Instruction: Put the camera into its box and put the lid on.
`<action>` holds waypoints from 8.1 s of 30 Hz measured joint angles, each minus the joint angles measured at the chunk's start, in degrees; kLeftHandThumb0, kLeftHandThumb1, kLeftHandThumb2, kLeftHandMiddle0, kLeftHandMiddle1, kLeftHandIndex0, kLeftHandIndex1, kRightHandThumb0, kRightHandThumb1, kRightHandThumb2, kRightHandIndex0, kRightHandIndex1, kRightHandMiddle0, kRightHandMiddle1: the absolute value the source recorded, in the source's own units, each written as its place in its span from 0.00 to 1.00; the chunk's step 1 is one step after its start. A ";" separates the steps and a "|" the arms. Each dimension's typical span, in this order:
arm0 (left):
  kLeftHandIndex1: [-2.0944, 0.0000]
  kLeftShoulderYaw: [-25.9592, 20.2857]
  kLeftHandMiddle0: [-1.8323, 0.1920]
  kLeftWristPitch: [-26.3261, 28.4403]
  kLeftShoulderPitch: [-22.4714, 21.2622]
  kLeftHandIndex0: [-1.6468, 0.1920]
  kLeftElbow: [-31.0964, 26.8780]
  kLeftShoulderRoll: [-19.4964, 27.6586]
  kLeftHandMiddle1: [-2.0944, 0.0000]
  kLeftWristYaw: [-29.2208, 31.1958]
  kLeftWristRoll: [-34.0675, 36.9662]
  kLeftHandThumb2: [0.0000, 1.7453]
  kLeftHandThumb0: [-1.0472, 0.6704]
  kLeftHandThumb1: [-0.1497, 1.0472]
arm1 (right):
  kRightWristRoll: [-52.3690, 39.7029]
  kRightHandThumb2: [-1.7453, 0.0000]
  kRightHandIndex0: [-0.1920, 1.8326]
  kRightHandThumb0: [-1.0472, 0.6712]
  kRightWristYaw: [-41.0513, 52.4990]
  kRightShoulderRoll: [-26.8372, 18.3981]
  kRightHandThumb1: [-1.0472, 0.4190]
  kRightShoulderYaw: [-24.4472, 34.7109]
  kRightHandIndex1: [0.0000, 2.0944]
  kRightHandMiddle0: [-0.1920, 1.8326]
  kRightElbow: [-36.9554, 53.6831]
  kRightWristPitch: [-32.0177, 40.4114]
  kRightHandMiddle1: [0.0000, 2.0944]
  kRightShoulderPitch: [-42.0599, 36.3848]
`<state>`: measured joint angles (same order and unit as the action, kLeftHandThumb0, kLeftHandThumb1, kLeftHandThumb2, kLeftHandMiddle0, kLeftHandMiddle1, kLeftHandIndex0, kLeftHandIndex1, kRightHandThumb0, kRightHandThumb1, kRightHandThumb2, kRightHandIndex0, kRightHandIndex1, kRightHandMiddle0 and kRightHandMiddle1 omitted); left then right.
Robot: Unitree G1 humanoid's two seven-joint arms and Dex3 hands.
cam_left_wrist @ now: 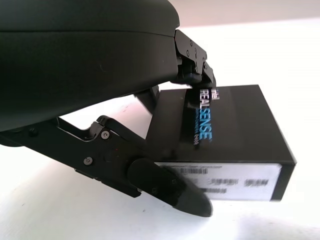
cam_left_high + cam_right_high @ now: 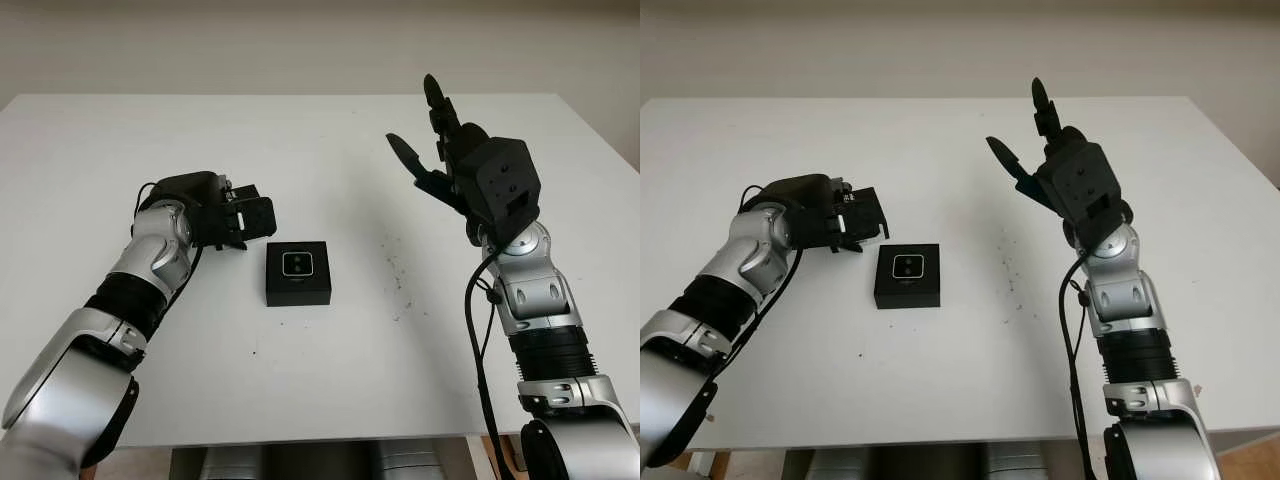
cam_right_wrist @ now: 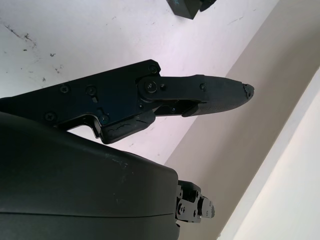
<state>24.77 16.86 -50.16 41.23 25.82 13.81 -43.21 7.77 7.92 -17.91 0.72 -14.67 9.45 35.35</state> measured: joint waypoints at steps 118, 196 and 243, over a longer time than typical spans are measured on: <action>0.10 1.36 0.76 33.89 1.54 0.75 -43.03 3.35 0.07 32.29 12.87 0.14 0.48 1.00 | -1.91 0.81 0.00 0.16 -2.39 5.40 0.00 -0.33 0.01 0.04 -2.34 0.24 0.03 -1.38; 0.16 9.03 0.79 43.47 2.91 0.89 -47.00 3.13 0.08 29.24 16.04 0.12 0.47 1.00 | -2.31 0.82 0.00 0.16 -2.81 6.03 0.00 -0.28 0.00 0.03 -4.62 -1.48 0.03 -0.82; 1.00 -19.94 1.00 14.39 13.67 1.00 -54.00 2.27 1.00 21.23 25.17 0.34 0.17 1.00 | -2.46 0.71 0.00 0.17 -2.26 6.32 0.00 -0.17 0.02 0.03 -1.52 -1.00 0.03 -2.07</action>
<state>4.83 31.25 -36.49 -12.76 28.08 35.04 -18.05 5.32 5.66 -11.59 0.55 -16.19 8.45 33.28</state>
